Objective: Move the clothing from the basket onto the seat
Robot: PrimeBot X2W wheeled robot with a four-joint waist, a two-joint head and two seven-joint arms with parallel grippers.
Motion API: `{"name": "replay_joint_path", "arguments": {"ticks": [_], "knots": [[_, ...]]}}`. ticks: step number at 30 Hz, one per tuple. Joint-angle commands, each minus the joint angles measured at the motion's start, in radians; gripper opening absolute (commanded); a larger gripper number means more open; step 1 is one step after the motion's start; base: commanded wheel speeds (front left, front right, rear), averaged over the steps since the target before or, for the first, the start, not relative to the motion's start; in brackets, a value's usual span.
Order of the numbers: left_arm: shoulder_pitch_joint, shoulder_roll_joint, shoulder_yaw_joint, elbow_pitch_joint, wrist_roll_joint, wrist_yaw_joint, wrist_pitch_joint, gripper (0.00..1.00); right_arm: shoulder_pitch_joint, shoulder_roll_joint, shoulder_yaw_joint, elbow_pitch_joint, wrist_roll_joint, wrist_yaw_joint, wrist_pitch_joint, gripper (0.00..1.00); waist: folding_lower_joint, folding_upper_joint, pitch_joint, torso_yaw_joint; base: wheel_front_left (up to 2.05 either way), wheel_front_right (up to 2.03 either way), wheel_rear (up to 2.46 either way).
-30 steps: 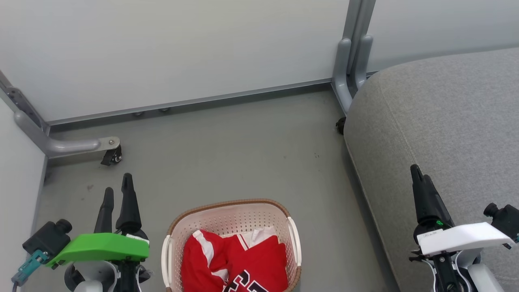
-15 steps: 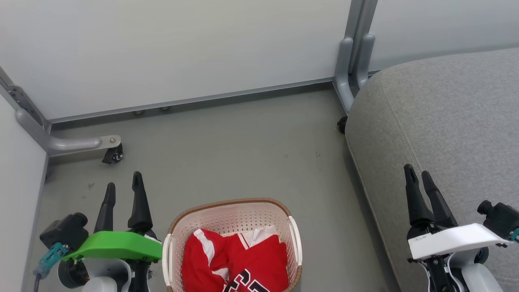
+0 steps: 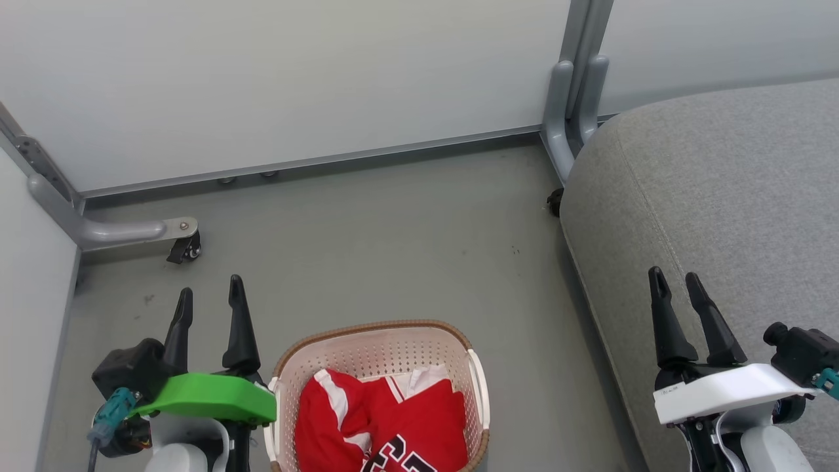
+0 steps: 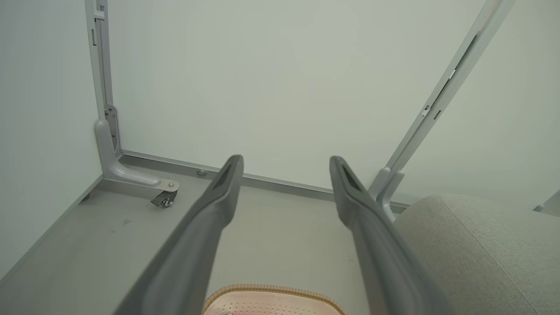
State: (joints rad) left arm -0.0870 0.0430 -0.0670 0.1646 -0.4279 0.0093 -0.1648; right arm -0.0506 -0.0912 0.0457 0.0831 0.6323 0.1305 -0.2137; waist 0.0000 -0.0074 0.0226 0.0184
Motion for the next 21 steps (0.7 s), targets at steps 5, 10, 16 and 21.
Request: {"name": "replay_joint_path", "arguments": {"ticks": [5, 10, 16, 21], "knots": [[-0.024, 0.008, -0.012, -0.001, 0.066, 0.014, -0.019, 1.0, 0.01, 0.003, -0.018, 0.009, -0.083, 0.0, -0.015, 1.0, 0.0, 0.0049, -0.001, 0.001, 0.0, 0.0, 0.0], [-0.024, 0.009, -0.02, 0.006, 0.109, 0.016, -0.031, 1.0, 0.009, 0.008, -0.023, 0.014, -0.137, 0.0, -0.019, 1.0, 0.0, 0.0052, -0.001, 0.002, 0.0, 0.0, 0.0], [-0.028, 0.009, -0.033, 0.01, 0.154, 0.016, -0.043, 1.0, 0.008, 0.015, -0.028, 0.011, -0.199, 0.0, -0.026, 1.0, 0.0, 0.0055, 0.0, 0.005, 0.0, 0.0, 0.0], [-0.029, 0.009, -0.042, 0.01, 0.19, 0.018, -0.053, 1.0, 0.01, 0.02, -0.031, 0.008, -0.248, 0.0, -0.029, 1.0, 0.0, 0.0058, 0.0, 0.007, 0.0, 0.0, 0.0]]}}
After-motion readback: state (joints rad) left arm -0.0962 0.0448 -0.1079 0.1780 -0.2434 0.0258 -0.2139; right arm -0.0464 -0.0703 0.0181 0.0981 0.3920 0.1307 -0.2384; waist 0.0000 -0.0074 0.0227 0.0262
